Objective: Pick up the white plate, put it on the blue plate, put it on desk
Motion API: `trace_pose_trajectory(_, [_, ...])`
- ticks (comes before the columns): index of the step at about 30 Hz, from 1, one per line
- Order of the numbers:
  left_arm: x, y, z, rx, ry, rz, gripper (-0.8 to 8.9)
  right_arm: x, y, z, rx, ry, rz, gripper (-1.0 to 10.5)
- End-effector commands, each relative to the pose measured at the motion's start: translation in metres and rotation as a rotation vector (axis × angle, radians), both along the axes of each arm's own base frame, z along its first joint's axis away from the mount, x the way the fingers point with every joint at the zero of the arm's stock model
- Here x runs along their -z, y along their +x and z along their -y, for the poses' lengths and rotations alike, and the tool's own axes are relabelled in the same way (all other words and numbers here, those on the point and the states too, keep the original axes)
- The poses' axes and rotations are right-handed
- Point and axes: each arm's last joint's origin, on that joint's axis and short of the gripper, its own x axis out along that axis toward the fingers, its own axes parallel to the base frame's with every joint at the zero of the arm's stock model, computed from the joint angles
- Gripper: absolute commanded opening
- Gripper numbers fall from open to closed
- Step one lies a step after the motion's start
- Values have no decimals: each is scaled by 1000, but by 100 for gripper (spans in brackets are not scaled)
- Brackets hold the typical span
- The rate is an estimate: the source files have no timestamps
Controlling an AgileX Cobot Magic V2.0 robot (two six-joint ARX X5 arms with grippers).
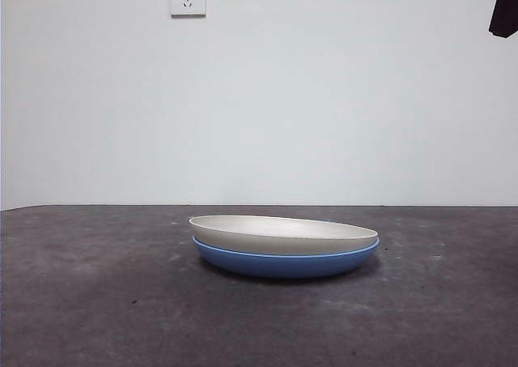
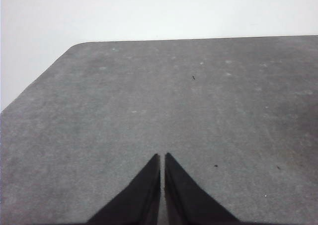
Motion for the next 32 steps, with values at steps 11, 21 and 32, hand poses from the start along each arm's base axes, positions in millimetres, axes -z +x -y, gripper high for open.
trace_pose_trajectory(11, [8,1,0,-5,-5,-25,16,-20,-7,23,69,54,327,9])
trace_pose_trajectory(21, [8,1,0,-5,-5,-25,16,31,-34,62,324,148,887,9])
trace_pose_trajectory(32, [8,1,0,-5,-5,-25,16,113,-45,72,495,74,1036,9])
